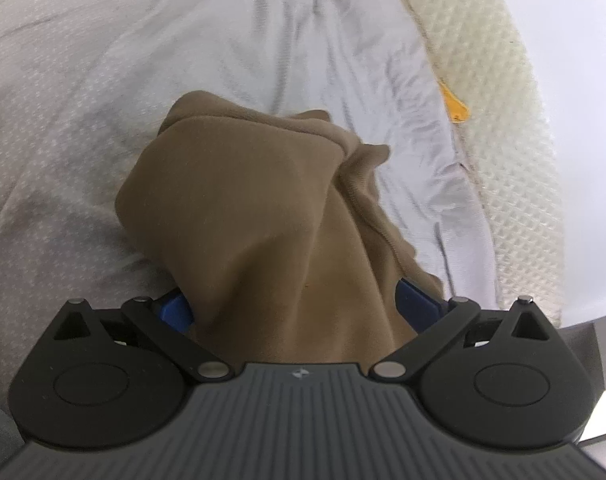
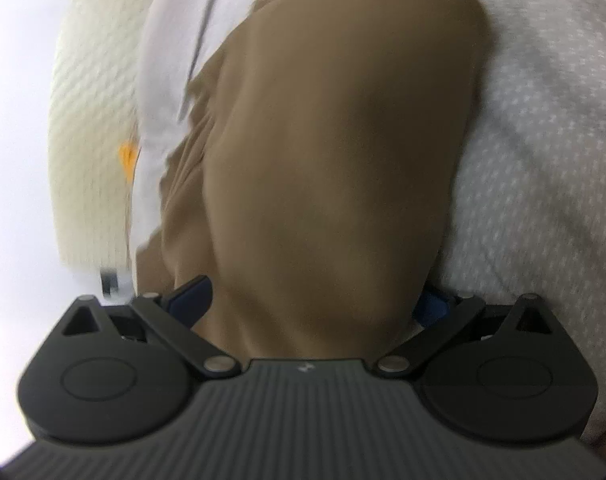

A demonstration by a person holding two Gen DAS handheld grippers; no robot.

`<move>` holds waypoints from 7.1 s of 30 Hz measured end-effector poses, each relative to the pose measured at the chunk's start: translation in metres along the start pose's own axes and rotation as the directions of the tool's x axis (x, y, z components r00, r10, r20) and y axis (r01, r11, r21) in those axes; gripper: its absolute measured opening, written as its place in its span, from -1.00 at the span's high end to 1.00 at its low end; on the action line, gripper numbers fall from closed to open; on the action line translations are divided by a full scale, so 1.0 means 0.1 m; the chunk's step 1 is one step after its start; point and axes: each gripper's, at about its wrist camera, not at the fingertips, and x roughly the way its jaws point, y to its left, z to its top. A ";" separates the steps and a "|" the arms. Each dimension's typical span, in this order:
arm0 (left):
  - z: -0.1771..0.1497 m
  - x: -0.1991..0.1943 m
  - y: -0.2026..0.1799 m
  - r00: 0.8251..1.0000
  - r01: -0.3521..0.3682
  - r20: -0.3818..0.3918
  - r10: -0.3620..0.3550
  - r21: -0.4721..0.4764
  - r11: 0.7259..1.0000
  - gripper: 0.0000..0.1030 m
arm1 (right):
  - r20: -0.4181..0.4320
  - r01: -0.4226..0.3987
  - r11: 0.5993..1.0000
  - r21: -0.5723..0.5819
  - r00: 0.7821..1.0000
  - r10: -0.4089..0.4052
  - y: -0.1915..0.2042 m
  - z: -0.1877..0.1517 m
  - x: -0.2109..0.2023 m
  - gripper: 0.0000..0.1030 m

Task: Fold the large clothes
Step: 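Lower the open left tool onto the hoodie bundle while the right tool lowers beside it, then close the left tool on the hoodie bundle while the right tool closes on it too, then lift and carry the held hoodie bundle with both tools, then lower the hoodie bundle onto the bed and open both tools, then pull both open tools back away from the hoodie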

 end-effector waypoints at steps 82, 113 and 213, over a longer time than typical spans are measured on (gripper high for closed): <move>0.24 -0.51 -0.81 0.968 0.046 0.219 -0.120 0.318 0.947 0.40 | 0.064 -0.330 0.804 -0.495 0.909 0.412 1.12 0.26 -1.00 -0.05; -0.33 2.42 -4.93 0.969 0.232 -0.069 -0.238 0.590 0.773 0.39 | 0.302 -0.315 0.744 -0.590 0.768 0.565 2.56 3.04 -1.28 -0.05; -1.99 -0.86 -2.83 0.935 0.220 -0.146 -0.322 0.953 0.208 -0.30 | 0.511 0.361 0.464 -0.809 0.823 0.249 1.54 -0.53 -2.60 -0.32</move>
